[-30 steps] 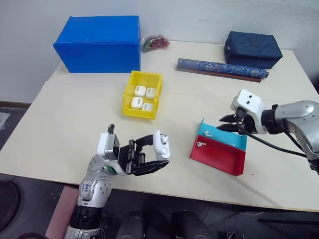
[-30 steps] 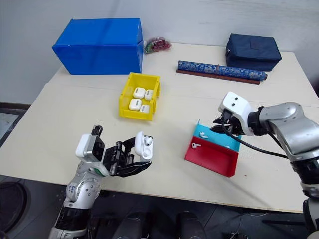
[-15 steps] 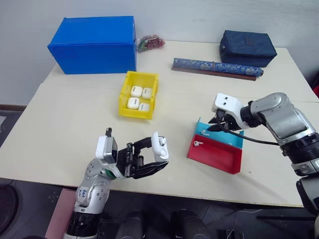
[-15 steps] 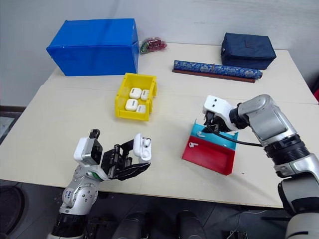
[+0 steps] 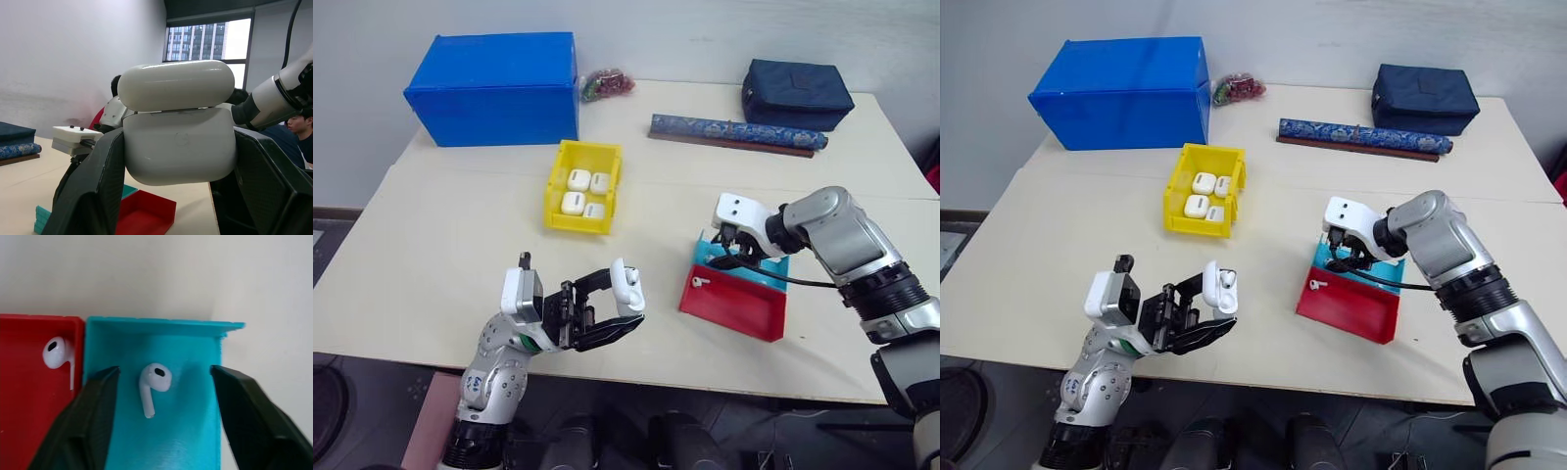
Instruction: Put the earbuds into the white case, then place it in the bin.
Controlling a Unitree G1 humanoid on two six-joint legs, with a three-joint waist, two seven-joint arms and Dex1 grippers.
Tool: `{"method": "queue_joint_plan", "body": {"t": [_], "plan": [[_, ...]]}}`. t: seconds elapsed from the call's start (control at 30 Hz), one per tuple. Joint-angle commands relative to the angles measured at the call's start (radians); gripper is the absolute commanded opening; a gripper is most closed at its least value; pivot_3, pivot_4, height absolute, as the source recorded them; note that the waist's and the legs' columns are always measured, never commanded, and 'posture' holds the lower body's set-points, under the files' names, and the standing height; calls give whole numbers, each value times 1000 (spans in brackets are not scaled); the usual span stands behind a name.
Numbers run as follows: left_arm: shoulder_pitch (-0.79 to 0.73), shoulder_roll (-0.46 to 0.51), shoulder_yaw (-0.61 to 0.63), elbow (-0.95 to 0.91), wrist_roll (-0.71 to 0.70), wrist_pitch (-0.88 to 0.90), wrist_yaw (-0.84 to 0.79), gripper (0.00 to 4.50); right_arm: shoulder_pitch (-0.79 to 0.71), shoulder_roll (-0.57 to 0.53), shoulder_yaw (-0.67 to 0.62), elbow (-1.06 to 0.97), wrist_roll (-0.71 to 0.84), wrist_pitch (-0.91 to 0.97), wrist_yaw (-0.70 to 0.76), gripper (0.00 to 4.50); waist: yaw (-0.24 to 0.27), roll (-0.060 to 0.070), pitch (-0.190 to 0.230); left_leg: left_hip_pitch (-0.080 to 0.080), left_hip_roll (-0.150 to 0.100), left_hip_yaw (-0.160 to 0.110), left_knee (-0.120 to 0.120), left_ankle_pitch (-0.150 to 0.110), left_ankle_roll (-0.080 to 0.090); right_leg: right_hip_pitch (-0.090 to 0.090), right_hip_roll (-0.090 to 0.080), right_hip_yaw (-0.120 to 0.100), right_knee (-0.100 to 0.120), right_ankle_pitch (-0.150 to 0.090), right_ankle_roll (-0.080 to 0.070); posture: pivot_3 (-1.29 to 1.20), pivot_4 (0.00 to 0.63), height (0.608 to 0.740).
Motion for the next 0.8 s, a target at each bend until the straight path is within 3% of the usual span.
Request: {"method": "queue_joint_plan", "body": {"t": [0.03,0.47,0.57,0.63,0.8], "plan": [[1,6,3,-29,-2,-14,6,2828,-8,5,-5,-16,-14,-15,19,3408,0,0,0,0,0,0,0,0,0,0,0,0,0,0,0,0,150,740],[-7,20,22,-20,-8,-17,10,2828,-5,18,15,27,-66,-73,69,3408,0,0,0,0,0,0,0,0,0,0,0,0,1,0,0,0,150,740],[-8,20,23,-18,-7,-19,11,2828,-7,23,20,50,-74,-92,77,2829,0,0,0,0,0,0,0,0,0,0,0,0,1,0,0,0,150,740],[-8,20,23,-18,-6,-20,12,2828,-8,24,25,63,-86,-108,82,2146,0,0,0,0,0,0,0,0,0,0,0,0,1,0,0,0,150,740],[-6,20,23,-19,-4,-23,16,2828,-7,32,20,77,-93,-130,86,2146,0,0,0,1,0,0,1,0,0,1,0,0,1,0,0,0,150,740]]}}
